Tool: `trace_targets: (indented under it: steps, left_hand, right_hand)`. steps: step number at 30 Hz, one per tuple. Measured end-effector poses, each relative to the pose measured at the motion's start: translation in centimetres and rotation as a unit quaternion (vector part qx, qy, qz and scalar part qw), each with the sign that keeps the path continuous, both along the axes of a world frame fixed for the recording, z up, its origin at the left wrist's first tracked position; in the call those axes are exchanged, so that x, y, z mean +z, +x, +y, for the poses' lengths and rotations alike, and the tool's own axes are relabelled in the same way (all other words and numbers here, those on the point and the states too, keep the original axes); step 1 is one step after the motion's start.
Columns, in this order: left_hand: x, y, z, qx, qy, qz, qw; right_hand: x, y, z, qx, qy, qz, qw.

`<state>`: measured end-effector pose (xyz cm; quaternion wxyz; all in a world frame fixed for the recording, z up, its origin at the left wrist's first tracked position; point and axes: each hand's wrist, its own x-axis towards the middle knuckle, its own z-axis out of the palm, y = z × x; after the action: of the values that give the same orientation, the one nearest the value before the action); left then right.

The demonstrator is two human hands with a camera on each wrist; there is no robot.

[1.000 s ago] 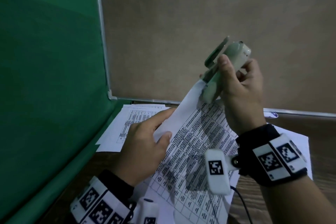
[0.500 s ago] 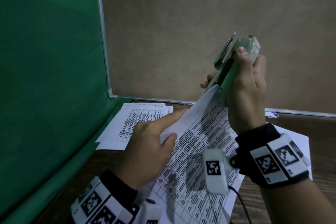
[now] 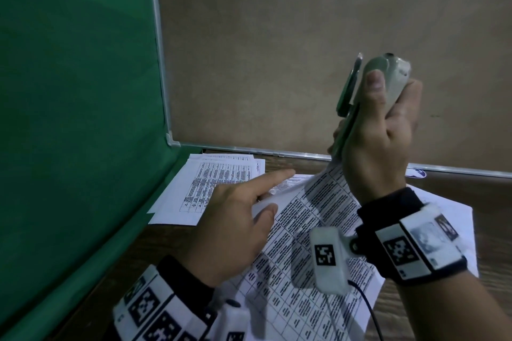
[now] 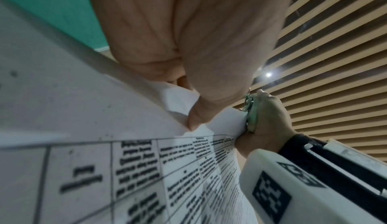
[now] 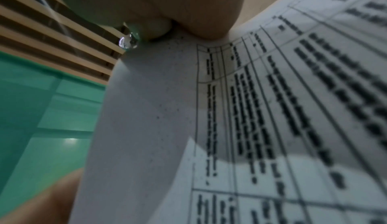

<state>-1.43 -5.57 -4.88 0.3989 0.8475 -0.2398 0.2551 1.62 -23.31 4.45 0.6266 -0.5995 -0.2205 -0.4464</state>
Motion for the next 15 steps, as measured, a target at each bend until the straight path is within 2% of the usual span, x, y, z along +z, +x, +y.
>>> trace_targets:
  steps: [3, 5, 8, 10, 12, 15]
  left_hand:
    - [0.0, -0.1, 0.2, -0.025, 0.025, 0.097, 0.995]
    - [-0.4, 0.0, 0.6, -0.069, 0.049, 0.189, 0.978]
    - [-1.0, 0.8, 1.6, -0.059, 0.081, 0.244, 0.965]
    - [-1.5, 1.8, 2.6, -0.026, 0.034, 0.253, 0.966]
    - [-1.7, 2.8, 3.6, -0.005, -0.055, 0.262, 0.964]
    - [-2.3, 4.4, 5.5, 0.063, -0.118, 0.225, 0.965]
  right_hand:
    - [0.0, 0.1, 0.0, -0.01, 0.0, -0.008, 1.0]
    - [0.0, 0.2, -0.1, -0.009, 0.016, -0.022, 1.0]
    - [0.3, 0.4, -0.5, -0.013, 0.087, -0.025, 0.996]
    - [0.5, 0.5, -1.3, -0.011, 0.132, -0.024, 0.991]
    - [0.4, 0.9, -2.2, -0.006, 0.144, 0.002, 0.99]
    - [-1.7, 2.0, -3.9, 0.015, 0.139, 0.103, 0.985]
